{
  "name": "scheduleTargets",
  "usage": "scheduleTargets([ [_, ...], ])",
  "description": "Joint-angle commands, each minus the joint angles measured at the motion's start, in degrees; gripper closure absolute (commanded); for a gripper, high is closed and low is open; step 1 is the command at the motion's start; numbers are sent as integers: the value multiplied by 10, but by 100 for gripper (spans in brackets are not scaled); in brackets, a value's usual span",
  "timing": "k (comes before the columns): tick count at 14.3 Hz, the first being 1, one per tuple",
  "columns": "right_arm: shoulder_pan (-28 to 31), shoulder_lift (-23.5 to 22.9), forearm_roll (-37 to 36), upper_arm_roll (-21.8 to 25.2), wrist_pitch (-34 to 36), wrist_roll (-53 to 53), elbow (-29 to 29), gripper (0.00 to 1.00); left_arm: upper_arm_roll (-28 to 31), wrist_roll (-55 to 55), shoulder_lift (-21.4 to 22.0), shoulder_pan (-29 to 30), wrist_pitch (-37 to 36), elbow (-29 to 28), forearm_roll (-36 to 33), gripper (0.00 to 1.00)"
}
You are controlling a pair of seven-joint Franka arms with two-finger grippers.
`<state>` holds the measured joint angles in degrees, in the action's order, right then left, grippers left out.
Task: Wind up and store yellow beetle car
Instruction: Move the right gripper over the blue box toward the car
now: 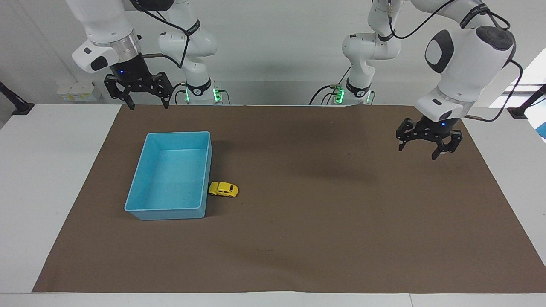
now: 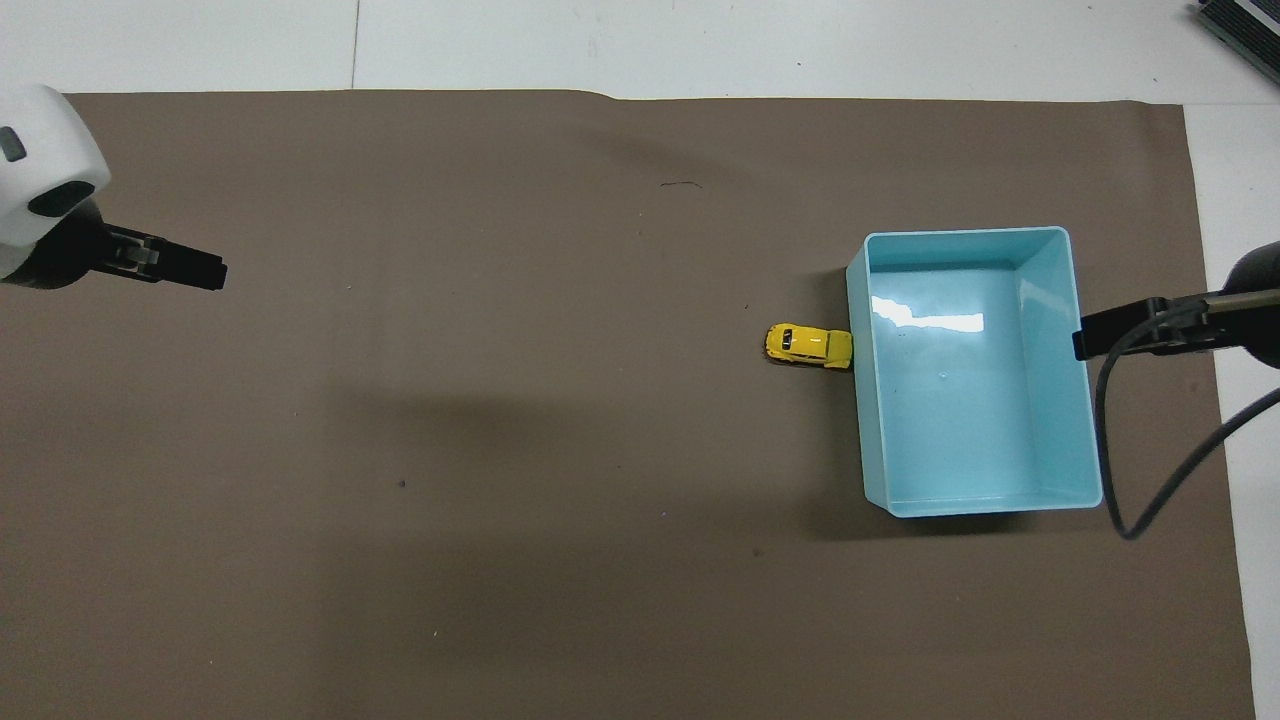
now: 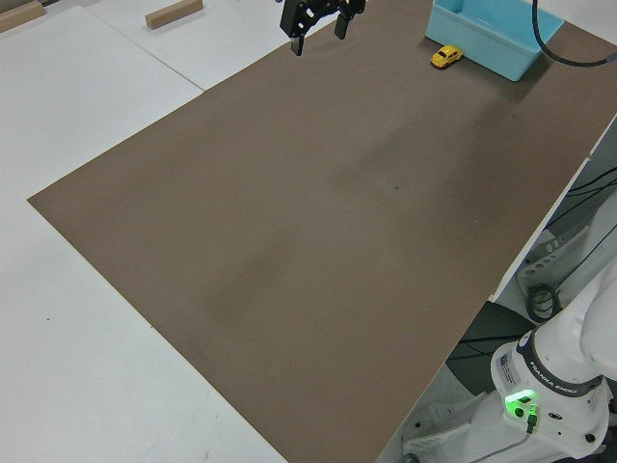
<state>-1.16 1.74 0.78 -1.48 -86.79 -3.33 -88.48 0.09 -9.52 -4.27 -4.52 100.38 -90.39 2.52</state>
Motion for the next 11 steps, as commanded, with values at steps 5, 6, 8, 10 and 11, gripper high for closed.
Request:
scheduleTargets([
  [5, 3, 30, 3, -3, 2, -303, -42, 0, -7, 28, 20, 21, -112, 48, -34, 0],
  [6, 2, 37, -1, -3, 2, -346, -53, 0, -7, 28, 34, 28, -108, 27, -31, 0],
  [8, 0, 47, -3, -3, 0, -476, -68, 0, -7, 28, 39, 29, -110, 18, -31, 0],
  [10, 0, 48, -6, -3, -9, -554, -68, 0, -7, 26, 39, 27, -120, 20, -31, 0],
  [11, 0, 44, -5, -4, -19, -576, -69, 0, -7, 25, 39, 28, -120, 21, -31, 0],
])
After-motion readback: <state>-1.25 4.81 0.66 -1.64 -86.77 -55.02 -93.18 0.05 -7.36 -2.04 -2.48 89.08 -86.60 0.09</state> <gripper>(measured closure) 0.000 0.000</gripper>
